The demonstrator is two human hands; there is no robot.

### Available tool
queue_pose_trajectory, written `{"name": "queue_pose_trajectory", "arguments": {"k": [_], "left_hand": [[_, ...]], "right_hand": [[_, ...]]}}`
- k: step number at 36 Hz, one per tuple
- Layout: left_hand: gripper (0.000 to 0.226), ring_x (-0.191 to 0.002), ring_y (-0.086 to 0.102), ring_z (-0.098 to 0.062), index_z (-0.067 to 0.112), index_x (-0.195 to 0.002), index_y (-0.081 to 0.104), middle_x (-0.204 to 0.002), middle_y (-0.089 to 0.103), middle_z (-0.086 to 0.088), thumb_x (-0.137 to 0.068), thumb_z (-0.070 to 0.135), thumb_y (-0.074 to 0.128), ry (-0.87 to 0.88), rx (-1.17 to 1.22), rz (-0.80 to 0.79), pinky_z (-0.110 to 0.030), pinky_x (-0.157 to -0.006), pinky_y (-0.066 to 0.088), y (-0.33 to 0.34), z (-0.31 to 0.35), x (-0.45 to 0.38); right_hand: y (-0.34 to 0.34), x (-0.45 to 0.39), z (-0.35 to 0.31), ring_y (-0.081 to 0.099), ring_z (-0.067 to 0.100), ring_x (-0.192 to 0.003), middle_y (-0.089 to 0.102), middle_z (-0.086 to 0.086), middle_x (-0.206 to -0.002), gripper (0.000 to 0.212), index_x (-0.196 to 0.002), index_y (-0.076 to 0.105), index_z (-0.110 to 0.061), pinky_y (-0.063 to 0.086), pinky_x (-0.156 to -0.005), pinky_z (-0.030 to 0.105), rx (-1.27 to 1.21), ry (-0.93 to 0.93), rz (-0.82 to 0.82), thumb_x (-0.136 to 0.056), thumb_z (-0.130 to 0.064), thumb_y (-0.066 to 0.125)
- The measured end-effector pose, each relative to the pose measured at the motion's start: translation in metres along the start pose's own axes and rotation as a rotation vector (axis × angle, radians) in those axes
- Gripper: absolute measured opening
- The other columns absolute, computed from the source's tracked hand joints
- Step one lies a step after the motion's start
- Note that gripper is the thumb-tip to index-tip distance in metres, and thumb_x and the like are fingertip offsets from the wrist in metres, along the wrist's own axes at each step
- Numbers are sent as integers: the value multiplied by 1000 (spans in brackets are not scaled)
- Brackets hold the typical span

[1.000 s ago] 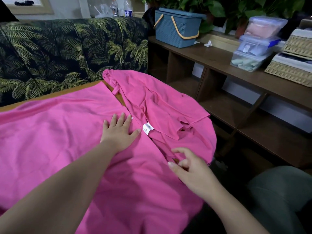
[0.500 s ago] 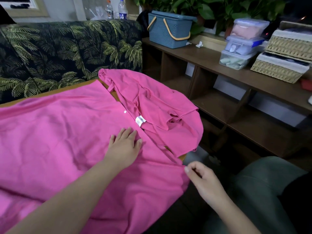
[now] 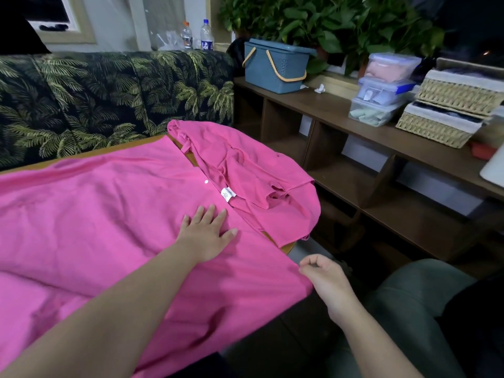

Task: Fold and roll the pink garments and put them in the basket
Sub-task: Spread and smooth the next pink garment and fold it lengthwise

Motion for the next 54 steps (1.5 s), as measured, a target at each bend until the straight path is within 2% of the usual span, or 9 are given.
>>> {"name": "queue_pose_trajectory", "arguments": {"k": [9, 17, 24, 32, 36, 39, 41, 48, 54], "left_hand": [[64, -148, 4, -18, 26, -151, 22, -161, 10, 3, -97, 55, 37, 152, 23, 98, -49, -118, 5, -5, 7, 44], [129, -148, 4, -13, 36, -150, 20, -160, 11, 9, -43, 95, -21, 199, 74, 139, -51, -118, 7, 4, 11, 81], [103, -147, 1, -7, 41, -146, 24, -159, 4, 13, -61, 95, 2, 353, 153, 191, -42, -121, 9, 12, 14, 118], [43, -138, 22, -4, 33, -99, 49, -151, 26, 12, -76, 69, 48, 519, 168, 206, -31, -114, 25, 17, 8, 150], [45, -140, 16, 0, 31, -87, 50, -145, 30, 18, -69, 72, 58, 575, 117, 237, -26, -115, 19, 22, -1, 170], [53, -143, -1, 1, 35, -104, 50, -147, 18, 23, -66, 73, 57, 547, 23, 207, -19, -113, 2, 31, -16, 186], [56, -143, 13, -8, 37, -112, 47, -150, 25, 13, -66, 65, 59, 554, -47, 266, -24, -114, 12, 31, -24, 199], [42, -97, 56, -15, 28, -112, 54, -111, 55, 5, -76, 48, 57, 478, -176, 524, -25, -85, 37, 13, -58, 241], [28, -67, 46, 1, 30, -80, 51, -73, 52, 18, -91, 54, 43, 473, -37, 561, -15, -63, 34, 1, -67, 256]], "right_hand": [[12, 0, -26, 58, 9, -70, 66, -1, -78, 33, -84, 66, -8, 39, -56, 18, 227, -128, -66, -88, -41, 65], [-6, 2, -33, 49, 9, -65, 51, -2, -69, 25, -71, 47, -14, 36, -57, 22, 261, -269, 140, -96, -16, 52], [15, 10, -22, 56, 9, -77, 62, 1, -85, 21, -93, 58, -10, 40, -62, 16, 228, -261, 0, -92, -31, 61], [9, 7, -22, 56, 12, -87, 58, -7, -85, 6, -89, 55, -18, 38, -63, 18, 347, -333, 49, -94, -15, 56], [10, 19, -31, 51, 13, -94, 53, -4, -97, 9, -96, 56, -20, 46, -79, 30, 496, -397, 156, -92, -13, 58], [24, 46, -52, 40, 9, -99, 49, -6, -105, 15, -104, 60, -18, 43, -89, 31, 625, -616, 222, -90, -13, 59], [45, 67, -63, 44, 11, -105, 53, -5, -110, 16, -107, 62, -17, 41, -94, 30, 678, -773, 133, -91, -16, 58], [115, 92, -55, 17, 8, -145, 30, -11, -153, 44, -143, 43, -29, 3, -115, 26, 833, -876, -263, -100, -41, 40], [119, 81, -47, 19, 9, -144, 31, -11, -154, 42, -143, 42, -32, 0, -117, 29, 821, -826, -233, -103, -40, 33]]}}
Point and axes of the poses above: each hand's wrist, its own x-axis away from the middle knuckle, its own y-axis out of the palm, z = x × y, the point moved 8 cm from there along -x, towards the middle knuckle
